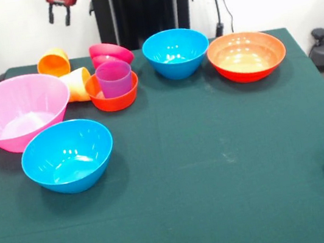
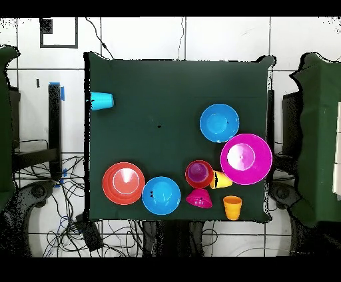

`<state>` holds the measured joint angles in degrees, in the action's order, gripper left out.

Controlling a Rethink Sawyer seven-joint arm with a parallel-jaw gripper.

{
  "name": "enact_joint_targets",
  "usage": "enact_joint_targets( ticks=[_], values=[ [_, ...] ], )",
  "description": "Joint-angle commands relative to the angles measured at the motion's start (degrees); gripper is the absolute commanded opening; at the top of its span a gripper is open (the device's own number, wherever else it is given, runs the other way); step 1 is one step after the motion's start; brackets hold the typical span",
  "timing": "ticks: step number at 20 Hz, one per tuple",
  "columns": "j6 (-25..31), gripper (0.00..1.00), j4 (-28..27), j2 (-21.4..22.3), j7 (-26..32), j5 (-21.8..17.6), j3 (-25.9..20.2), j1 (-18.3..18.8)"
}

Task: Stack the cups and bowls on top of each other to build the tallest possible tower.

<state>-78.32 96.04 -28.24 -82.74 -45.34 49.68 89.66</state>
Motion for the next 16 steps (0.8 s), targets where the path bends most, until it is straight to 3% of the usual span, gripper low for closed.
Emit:
enact_joint_targets(
  ticks=[1,8,13,16],
  values=[
    [4.48,1.0,-5.69,-0.83,-1.45,-11.78,-0.34,-1.93],
    [5.38,1.0,-4.95,0.55,-1.42,-12.1,-4.17,-4.45],
    [9.49,1.0,-6.85,-4.66,-2.77,-9.5,-9.51,-6.86],
    [8.68,1.0,-8.1,-6.72,-3.47,-9.17,-12.09,-6.46]
  ],
)
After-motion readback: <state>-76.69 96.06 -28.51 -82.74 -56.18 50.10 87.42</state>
